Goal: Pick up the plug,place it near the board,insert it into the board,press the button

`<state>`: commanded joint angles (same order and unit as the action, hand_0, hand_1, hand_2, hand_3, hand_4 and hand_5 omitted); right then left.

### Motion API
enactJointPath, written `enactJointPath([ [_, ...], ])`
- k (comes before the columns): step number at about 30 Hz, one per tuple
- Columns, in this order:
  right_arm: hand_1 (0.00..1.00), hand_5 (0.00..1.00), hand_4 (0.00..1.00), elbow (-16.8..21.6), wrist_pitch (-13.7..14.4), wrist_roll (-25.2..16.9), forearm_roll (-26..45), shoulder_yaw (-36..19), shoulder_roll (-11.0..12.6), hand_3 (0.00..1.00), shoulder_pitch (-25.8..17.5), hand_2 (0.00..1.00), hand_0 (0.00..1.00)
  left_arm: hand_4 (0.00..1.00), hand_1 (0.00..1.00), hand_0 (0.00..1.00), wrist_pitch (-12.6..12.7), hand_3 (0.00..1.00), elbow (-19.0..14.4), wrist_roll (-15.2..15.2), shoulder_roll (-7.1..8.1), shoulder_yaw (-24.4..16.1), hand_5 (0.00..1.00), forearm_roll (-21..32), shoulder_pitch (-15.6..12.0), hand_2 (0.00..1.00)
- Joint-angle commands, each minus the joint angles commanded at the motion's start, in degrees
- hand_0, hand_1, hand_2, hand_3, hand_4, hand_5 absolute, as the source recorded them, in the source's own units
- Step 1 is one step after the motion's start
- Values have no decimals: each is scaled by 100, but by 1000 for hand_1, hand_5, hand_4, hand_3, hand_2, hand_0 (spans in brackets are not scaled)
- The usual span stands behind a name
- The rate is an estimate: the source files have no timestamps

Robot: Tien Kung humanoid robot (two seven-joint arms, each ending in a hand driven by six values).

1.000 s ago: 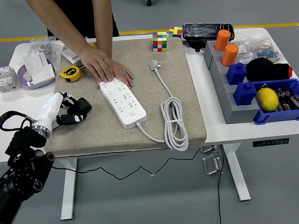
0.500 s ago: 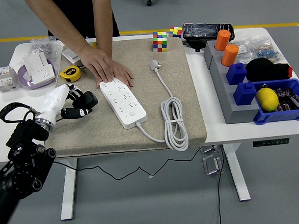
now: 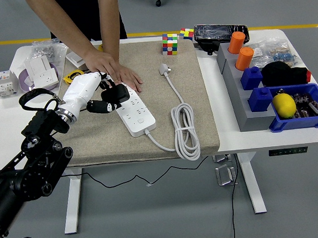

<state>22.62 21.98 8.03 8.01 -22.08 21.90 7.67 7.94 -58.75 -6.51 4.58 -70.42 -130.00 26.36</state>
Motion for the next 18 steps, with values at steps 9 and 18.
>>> enactJointPath([
  [9,739,998,998,-3,-3,5,20,35,8,755,15,731,784,606,499,498,54,416,685,-54,-135,129,86,0,283,380],
  [18,739,998,998,5,-1,2,-2,19,12,755,24,731,785,607,500,500,12,414,1046,-56,-196,44,87,0,349,379],
])
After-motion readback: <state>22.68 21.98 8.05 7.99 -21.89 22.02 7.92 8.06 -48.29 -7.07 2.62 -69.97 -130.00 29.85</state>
